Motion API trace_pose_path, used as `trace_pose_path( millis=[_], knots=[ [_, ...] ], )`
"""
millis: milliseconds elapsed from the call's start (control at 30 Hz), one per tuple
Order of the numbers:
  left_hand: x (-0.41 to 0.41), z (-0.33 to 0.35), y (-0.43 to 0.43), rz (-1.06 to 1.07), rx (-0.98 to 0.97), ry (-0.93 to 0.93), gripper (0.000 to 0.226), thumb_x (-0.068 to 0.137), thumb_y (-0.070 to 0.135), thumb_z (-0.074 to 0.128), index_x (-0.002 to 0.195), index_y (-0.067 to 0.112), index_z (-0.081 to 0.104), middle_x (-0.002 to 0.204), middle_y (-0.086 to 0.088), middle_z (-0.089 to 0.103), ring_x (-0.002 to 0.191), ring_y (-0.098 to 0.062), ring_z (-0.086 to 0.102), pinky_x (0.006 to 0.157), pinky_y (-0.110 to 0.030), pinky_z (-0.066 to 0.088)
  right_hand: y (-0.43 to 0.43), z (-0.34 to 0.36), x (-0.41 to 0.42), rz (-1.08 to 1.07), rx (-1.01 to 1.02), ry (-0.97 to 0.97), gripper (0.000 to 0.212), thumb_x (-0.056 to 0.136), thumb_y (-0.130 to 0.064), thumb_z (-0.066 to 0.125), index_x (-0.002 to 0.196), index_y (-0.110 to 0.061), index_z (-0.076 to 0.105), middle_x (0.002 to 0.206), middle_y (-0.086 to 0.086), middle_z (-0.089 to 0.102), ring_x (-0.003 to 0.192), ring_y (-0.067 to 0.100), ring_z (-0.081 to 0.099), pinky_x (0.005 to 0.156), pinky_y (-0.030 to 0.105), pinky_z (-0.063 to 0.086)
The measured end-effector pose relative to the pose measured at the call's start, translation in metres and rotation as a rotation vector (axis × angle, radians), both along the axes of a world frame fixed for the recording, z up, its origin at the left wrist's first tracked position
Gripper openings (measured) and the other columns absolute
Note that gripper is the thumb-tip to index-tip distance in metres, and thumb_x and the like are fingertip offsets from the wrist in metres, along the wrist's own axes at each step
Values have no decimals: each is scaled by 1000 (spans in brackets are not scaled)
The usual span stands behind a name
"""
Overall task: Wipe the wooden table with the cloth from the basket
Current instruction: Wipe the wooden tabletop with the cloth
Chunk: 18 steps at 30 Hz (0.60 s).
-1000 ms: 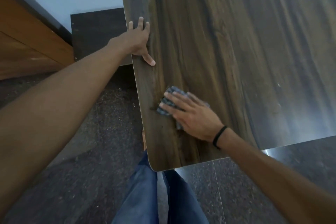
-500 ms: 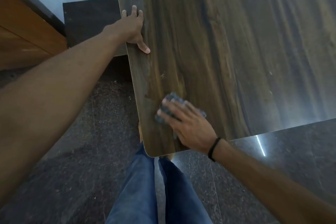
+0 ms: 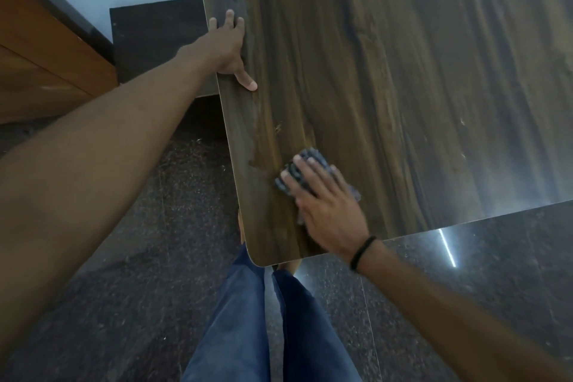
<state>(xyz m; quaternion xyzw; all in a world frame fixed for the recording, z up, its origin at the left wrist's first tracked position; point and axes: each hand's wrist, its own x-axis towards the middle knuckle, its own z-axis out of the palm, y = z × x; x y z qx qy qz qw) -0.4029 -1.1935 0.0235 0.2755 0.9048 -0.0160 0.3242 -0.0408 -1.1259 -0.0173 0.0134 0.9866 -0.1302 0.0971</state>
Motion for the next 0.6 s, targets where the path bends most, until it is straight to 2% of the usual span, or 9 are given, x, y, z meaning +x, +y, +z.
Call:
trace_pose_path(
  millis=[133,167,267,300,400,467,533,567,600],
  knots=[
    [1,-1,2,11,-33,-10,143,62,46,88,157,16,-14,163,-3,-24,149,-36,-18,118,-63,10,-4,-3,25,503,16,43,64,100,-33,38,159,-36,13,168,-1,2,154,18,2,125,49,7],
    [1,-1,2,14,-35,-4,143,62,46,88,157,16,-14,163,-3,-24,149,-36,-18,118,-63,9,7,-4,14,468,45,64,65,100,-33,39,159,-35,13,168,-1,3,154,19,3,124,50,10],
    [-1,-1,2,-8,-25,-19,142,63,46,87,157,15,-14,163,-5,-23,149,-39,-17,118,-63,9,-4,-2,-11,26,3,13,63,100,-30,44,158,-32,20,167,3,9,153,22,9,123,53,14],
    [0,-1,1,-8,-23,-14,142,63,46,87,157,14,-14,163,-5,-23,148,-39,-18,118,-62,9,-20,-3,-4,70,0,24,64,100,-31,44,158,-32,20,168,3,8,154,23,8,124,52,13],
    [1,-1,0,-6,-13,-20,141,64,45,87,157,15,-14,163,-5,-23,148,-39,-18,117,-62,8,-14,-8,29,499,18,56,66,101,-36,41,160,-35,11,168,0,0,155,19,2,125,47,7],
    [1,0,0,1,-15,-13,141,64,45,87,157,15,-14,163,-5,-24,149,-38,-18,117,-62,9,10,-8,13,409,61,54,66,101,-38,40,159,-35,10,168,0,0,154,20,2,124,51,12],
    [0,0,1,-4,-19,-26,142,63,45,88,157,14,-15,163,-5,-24,149,-38,-18,118,-63,9,3,-2,-2,88,30,6,61,101,-36,36,159,-33,16,167,2,2,153,20,1,123,53,16],
    [0,0,1,0,-21,-27,143,62,45,88,156,14,-15,163,-4,-25,149,-38,-19,118,-63,9,-12,-2,0,67,21,4,61,101,-35,36,159,-32,18,167,3,4,153,20,1,124,52,14],
    [1,0,1,3,-24,-31,144,62,45,88,156,14,-15,163,-4,-25,148,-38,-19,118,-62,9,-27,-4,10,164,2,21,62,100,-34,38,159,-32,18,168,3,4,154,21,1,124,50,10]
  ],
)
